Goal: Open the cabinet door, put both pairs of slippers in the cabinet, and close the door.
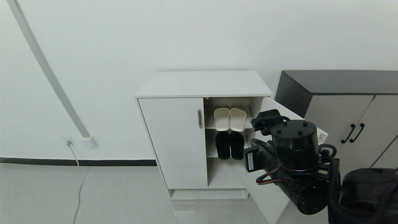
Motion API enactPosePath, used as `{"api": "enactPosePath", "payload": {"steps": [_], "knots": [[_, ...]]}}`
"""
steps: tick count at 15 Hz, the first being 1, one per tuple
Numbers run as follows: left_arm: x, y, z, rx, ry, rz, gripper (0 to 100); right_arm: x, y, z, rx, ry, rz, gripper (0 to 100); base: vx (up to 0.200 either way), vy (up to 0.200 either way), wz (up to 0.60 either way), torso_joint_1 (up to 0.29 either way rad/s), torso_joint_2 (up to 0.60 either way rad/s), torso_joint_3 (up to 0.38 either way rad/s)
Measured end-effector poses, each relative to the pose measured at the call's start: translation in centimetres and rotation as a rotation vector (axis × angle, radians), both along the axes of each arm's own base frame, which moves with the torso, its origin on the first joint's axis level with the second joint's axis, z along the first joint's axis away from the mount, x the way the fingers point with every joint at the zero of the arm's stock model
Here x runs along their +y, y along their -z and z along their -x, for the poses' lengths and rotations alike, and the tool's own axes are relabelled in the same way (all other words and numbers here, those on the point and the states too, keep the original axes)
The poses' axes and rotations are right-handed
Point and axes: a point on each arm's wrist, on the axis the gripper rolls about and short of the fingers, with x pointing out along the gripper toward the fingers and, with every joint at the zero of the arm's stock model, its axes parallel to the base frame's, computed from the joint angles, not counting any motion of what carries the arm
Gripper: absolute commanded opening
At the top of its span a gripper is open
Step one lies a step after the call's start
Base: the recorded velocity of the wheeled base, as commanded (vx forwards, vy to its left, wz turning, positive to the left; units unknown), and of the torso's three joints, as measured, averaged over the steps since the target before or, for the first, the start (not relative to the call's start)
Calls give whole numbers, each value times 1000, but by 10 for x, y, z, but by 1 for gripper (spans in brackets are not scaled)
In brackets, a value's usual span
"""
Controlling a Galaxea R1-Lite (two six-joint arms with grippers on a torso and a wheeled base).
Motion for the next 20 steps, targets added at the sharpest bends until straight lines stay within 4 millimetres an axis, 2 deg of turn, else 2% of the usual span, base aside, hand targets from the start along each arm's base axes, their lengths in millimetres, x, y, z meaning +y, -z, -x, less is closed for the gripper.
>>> {"api": "enactPosePath", "payload": {"steps": [9,20], "knots": [[0,0,0,0,0,0,0,-2,2,-3,4,10,2,0,0,0,0,242,-560,-314],[0,0,0,0,0,0,0,-3,5,-4,19,-19,2,0,0,0,0,6,-11,-7]]}}
